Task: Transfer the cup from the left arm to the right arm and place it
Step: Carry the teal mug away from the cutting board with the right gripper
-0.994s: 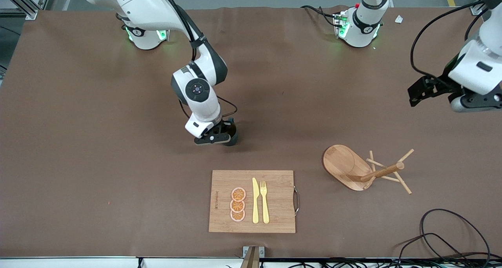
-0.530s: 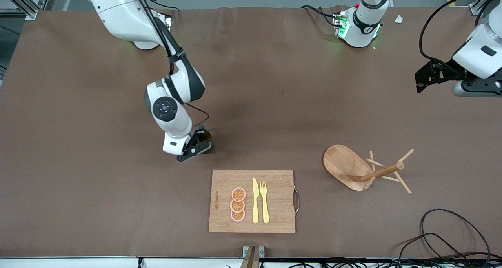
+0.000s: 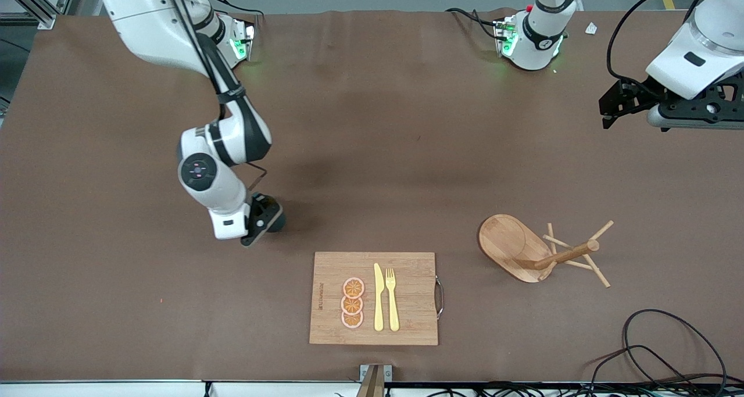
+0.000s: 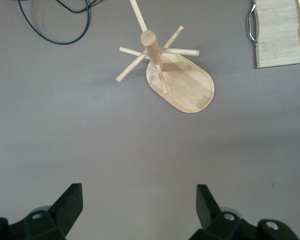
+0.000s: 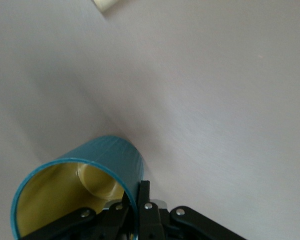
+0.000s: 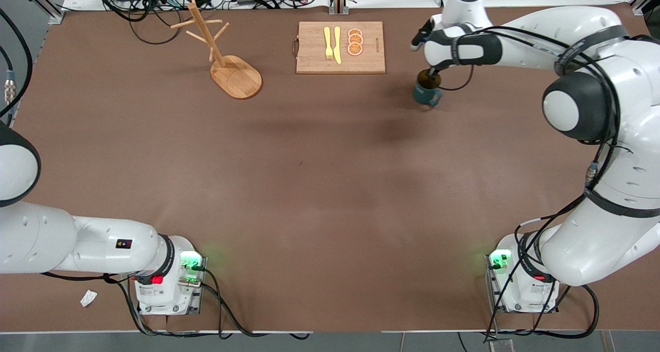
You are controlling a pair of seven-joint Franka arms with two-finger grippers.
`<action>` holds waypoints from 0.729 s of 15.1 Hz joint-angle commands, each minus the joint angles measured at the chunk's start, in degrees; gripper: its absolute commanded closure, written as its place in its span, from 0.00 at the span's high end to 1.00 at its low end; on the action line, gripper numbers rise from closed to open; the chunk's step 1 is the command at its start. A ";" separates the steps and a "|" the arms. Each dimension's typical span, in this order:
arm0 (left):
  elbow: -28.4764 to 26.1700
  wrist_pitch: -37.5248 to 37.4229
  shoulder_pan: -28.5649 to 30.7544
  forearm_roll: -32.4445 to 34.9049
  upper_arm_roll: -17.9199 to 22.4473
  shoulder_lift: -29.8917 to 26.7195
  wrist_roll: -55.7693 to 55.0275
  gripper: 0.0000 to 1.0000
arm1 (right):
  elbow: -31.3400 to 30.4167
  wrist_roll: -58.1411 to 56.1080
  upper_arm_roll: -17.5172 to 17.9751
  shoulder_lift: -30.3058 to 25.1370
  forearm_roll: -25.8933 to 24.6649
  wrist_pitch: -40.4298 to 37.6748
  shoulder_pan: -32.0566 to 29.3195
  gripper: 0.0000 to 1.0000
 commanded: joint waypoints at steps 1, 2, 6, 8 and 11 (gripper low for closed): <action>-1.25 0.58 -0.55 -0.83 0.06 -1.03 1.07 1.00 | -9.30 -15.95 1.15 -5.89 -0.50 4.98 -5.93 0.00; -1.17 0.05 -0.99 -0.92 0.06 -0.95 0.89 1.00 | -11.84 -20.79 1.15 -7.02 -0.50 7.08 -8.21 0.00; -1.08 -0.66 -0.47 -1.10 -0.82 -1.03 0.89 1.00 | -19.50 -34.97 1.33 -10.89 -0.50 11.06 -13.41 0.00; 0.14 -0.66 -0.20 -1.27 -0.64 -0.95 0.98 1.00 | -20.74 -43.55 1.24 -11.78 -0.50 10.36 -15.07 0.00; 1.64 -0.83 0.50 -4.25 -0.12 -0.16 0.63 1.00 | -20.75 -56.85 1.41 -11.61 -0.33 8.61 -20.70 0.02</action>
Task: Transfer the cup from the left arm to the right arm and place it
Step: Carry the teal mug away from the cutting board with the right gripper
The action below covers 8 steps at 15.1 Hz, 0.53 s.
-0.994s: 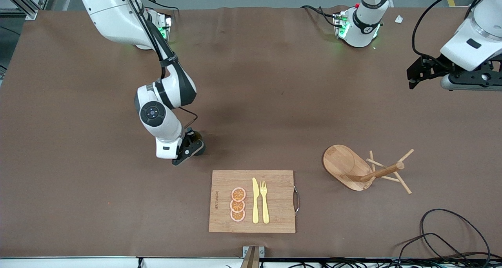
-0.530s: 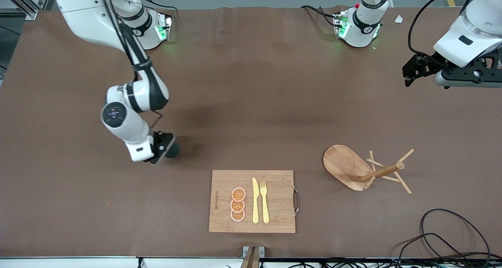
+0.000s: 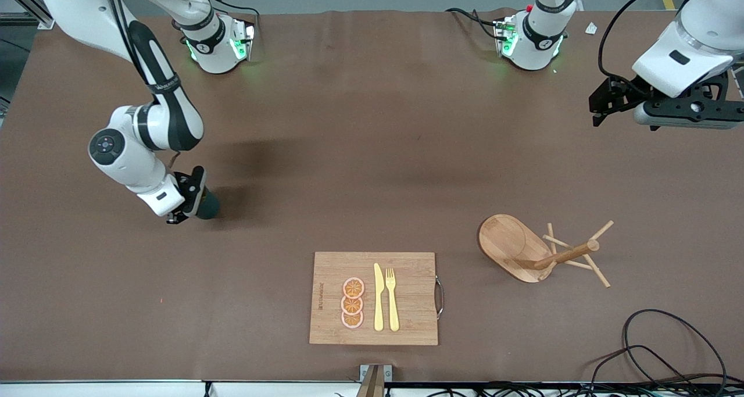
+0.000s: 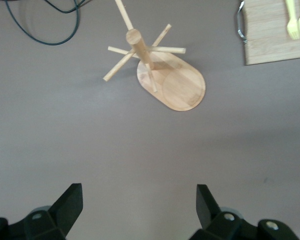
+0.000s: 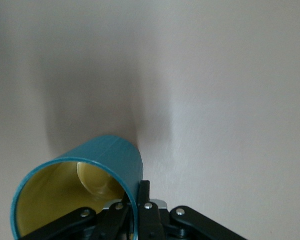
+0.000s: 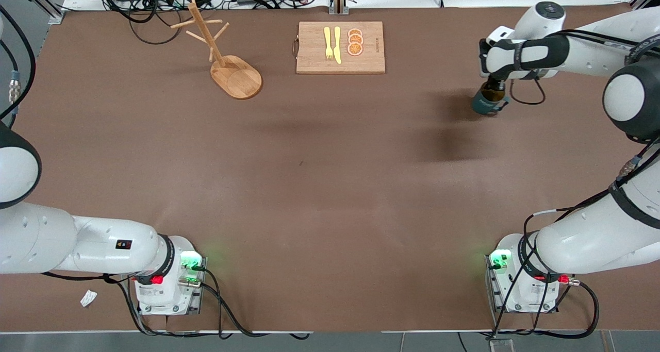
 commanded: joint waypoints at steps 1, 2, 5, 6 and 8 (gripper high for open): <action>1.33 -0.55 1.17 -2.55 0.35 -0.04 0.72 1.00 | -2.53 -10.31 1.16 -1.35 -0.34 -2.33 -5.29 0.02; 1.33 -0.55 1.26 -2.55 0.43 0.48 0.28 1.00 | -2.53 -12.33 1.16 -1.35 -0.34 -4.00 -6.69 0.02; 1.33 -0.55 1.26 -2.55 0.52 0.57 0.10 1.00 | -2.45 -17.01 1.16 -1.53 -0.34 -7.78 -7.93 0.02; 1.42 -0.55 1.44 -2.64 0.61 0.57 0.02 1.00 | -2.62 -17.27 1.16 -1.53 -0.34 -7.97 -8.37 0.02; 1.95 -1.51 1.44 -2.64 0.79 0.75 -0.07 1.00 | -2.62 -19.46 1.16 -1.53 -0.34 -8.32 -8.46 0.02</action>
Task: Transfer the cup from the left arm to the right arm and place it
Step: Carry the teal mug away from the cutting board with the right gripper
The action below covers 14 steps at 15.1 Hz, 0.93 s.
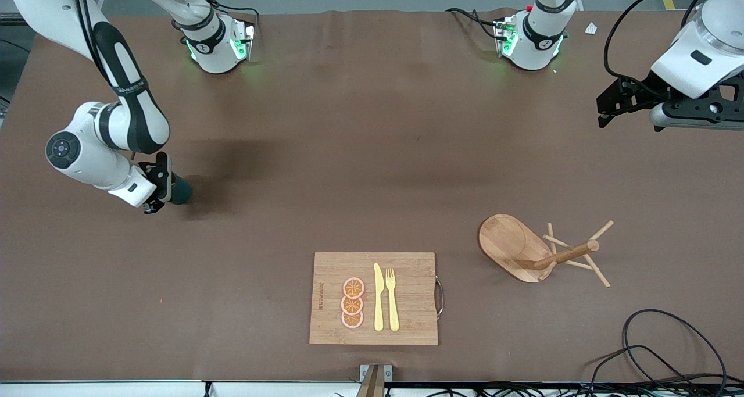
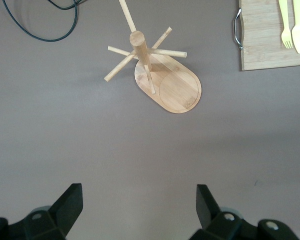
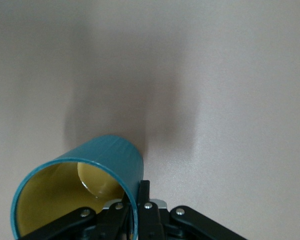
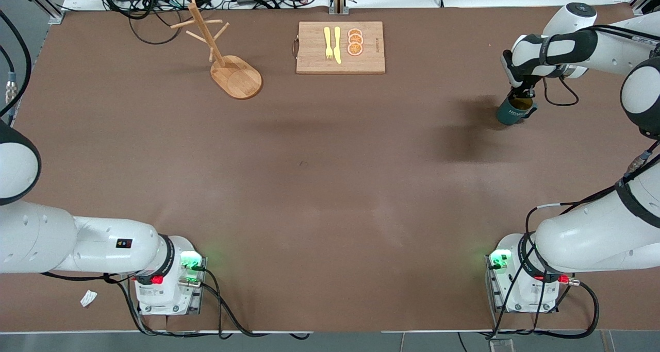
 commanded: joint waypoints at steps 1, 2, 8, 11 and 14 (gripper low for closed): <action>2.40 -2.18 0.38 -1.07 0.10 1.16 0.02 1.00 | -2.54 -3.31 0.91 -0.84 -0.35 -1.02 -1.59 0.02; 3.36 -3.06 0.38 -0.98 0.10 1.77 0.02 1.00 | -2.54 -3.93 0.91 -0.84 -0.35 -1.02 -1.76 0.02; 5.22 -3.59 0.12 -0.80 0.10 2.39 0.02 1.00 | -1.92 -5.25 1.08 -0.76 -0.26 -0.41 -1.24 0.02; 5.22 -3.59 0.29 -0.80 0.10 2.31 0.37 1.00 | -1.83 -5.16 1.08 -0.75 -0.18 -0.49 -1.33 0.11; 5.22 -3.94 0.29 -0.80 0.19 1.96 0.64 1.00 | -1.05 -5.16 1.00 -0.93 0.17 -1.28 -1.59 1.00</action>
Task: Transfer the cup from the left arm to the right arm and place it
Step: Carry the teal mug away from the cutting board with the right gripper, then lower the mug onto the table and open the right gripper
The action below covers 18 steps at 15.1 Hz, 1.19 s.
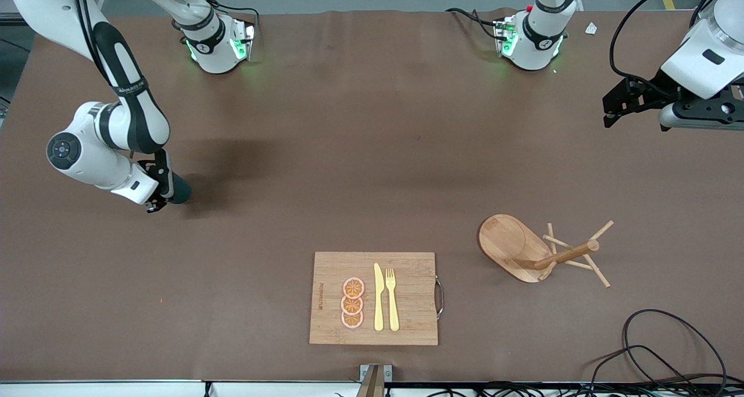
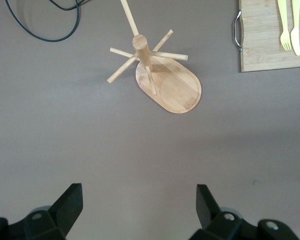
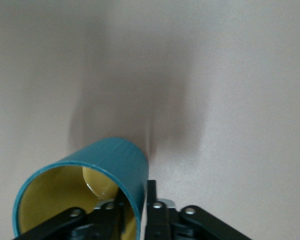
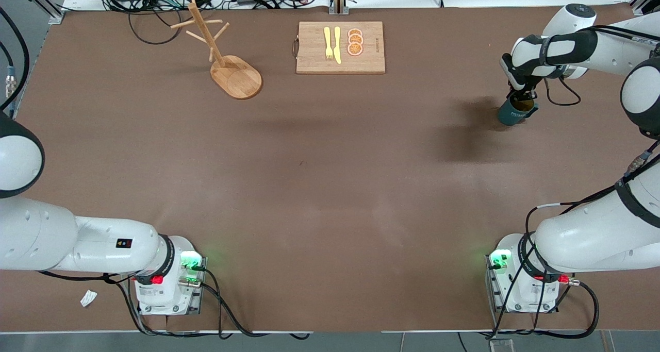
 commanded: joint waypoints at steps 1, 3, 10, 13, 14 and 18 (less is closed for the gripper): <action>1.48 -1.51 0.22 -0.80 0.04 0.11 0.63 1.00 | 0.45 -1.05 0.90 -1.07 0.12 -1.90 -1.46 1.00; 1.21 -2.99 0.40 -0.88 0.04 -0.16 -0.16 1.00 | 5.01 0.43 0.81 -1.16 0.21 -9.17 -1.37 1.00; 1.39 -2.92 2.42 -0.62 0.04 -0.60 -1.22 1.00 | 14.62 26.06 0.63 -3.18 0.12 -22.92 -1.55 1.00; 1.39 -2.92 2.51 -0.18 0.04 -0.51 -0.78 1.00 | 14.00 40.66 0.55 -5.02 0.12 -23.62 -2.25 1.00; 1.30 -3.09 2.51 -0.09 -0.05 -0.51 -0.69 1.00 | 14.09 42.35 0.46 -5.11 0.12 -23.62 -2.34 1.00; 1.39 -3.18 2.42 -0.01 -0.05 -0.33 -0.25 1.00 | 15.31 48.23 0.46 -5.64 -0.40 -24.84 -2.52 1.00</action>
